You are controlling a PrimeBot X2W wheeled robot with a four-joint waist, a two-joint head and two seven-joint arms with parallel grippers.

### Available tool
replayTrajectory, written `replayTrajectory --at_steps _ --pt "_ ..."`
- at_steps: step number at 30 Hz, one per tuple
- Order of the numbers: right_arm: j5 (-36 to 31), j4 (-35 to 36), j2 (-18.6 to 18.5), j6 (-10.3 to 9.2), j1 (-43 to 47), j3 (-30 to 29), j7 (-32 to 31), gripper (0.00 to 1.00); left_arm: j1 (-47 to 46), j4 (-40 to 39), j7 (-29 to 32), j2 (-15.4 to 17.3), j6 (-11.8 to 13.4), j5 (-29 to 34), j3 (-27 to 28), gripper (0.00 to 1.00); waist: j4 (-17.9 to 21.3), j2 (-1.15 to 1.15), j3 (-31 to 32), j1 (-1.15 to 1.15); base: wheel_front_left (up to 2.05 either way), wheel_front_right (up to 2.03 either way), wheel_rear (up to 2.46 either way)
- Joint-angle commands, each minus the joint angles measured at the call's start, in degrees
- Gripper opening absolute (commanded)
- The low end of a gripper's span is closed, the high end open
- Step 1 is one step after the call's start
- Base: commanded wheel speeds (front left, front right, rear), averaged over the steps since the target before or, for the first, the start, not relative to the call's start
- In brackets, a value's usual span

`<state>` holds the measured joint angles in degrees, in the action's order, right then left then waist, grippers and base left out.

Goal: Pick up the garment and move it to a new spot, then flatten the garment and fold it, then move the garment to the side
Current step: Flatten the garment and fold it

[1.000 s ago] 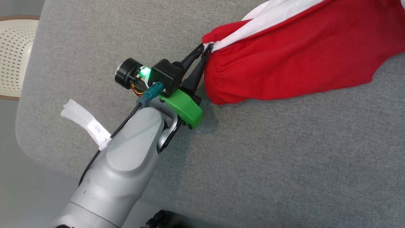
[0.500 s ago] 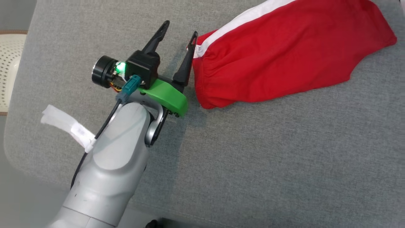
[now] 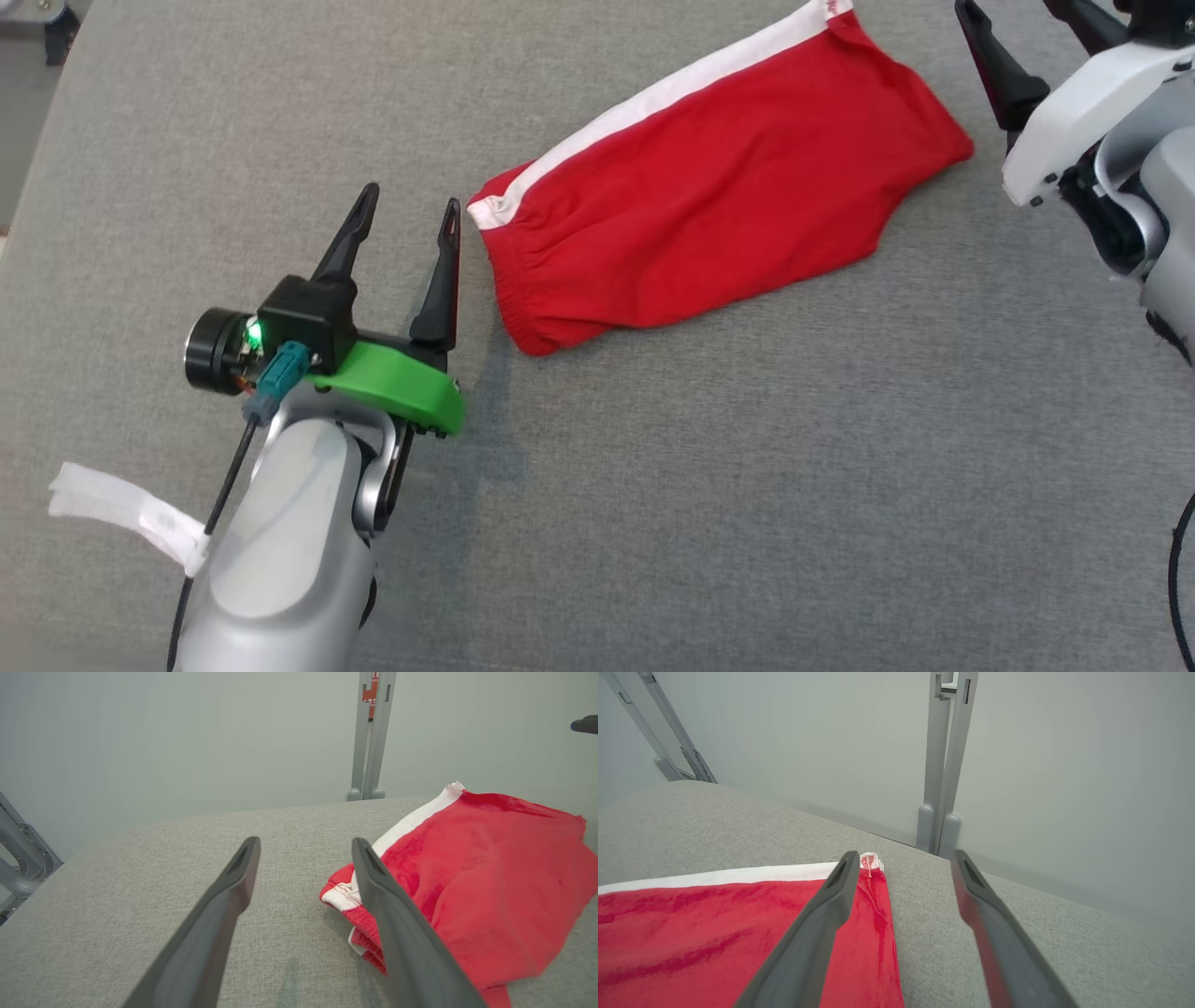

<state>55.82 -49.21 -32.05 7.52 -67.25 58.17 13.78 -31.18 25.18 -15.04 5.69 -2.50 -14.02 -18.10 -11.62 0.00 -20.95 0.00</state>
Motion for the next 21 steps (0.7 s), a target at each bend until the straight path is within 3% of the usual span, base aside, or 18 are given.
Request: replayTrajectory --at_steps 1,4,10,16,21 --pt "0.28 0.22 0.99 -0.07 2.53 -1.13 0.81 1.0 2.2 -0.63 -0.15 0.16 0.48 0.66 0.81 1.0 5.09 0.0 5.07 0.0 0.0 0.0 0.0" --pt "-0.33 1.84 1.71 -0.07 6.02 -4.53 1.42 1.0 4.98 -1.96 -0.15 -0.39 0.61 1.12 2.28 1.0 6.32 0.0 6.17 0.0 0.0 0.0 0.0" --pt "-7.47 11.08 4.01 -0.07 18.03 -21.2 1.37 1.0 10.79 -4.84 -0.15 -1.51 1.27 1.94 5.75 1.0 8.57 0.0 8.67 0.0 0.0 0.0 0.0" --pt "-18.12 20.87 10.25 -0.04 32.97 -35.64 1.4 1.0 16.23 -8.2 -0.15 -2.25 0.49 2.33 8.9 1.0 10.82 0.0 11.16 0.0 0.0 0.0 0.0" --pt "-24.53 26.59 16.69 -0.04 42.2 -42.1 1.39 1.0 20.19 -10.81 -0.14 -2.53 -0.56 3.04 10.36 1.0 12.26 0.0 12.73 0.0 0.0 0.0 0.0"
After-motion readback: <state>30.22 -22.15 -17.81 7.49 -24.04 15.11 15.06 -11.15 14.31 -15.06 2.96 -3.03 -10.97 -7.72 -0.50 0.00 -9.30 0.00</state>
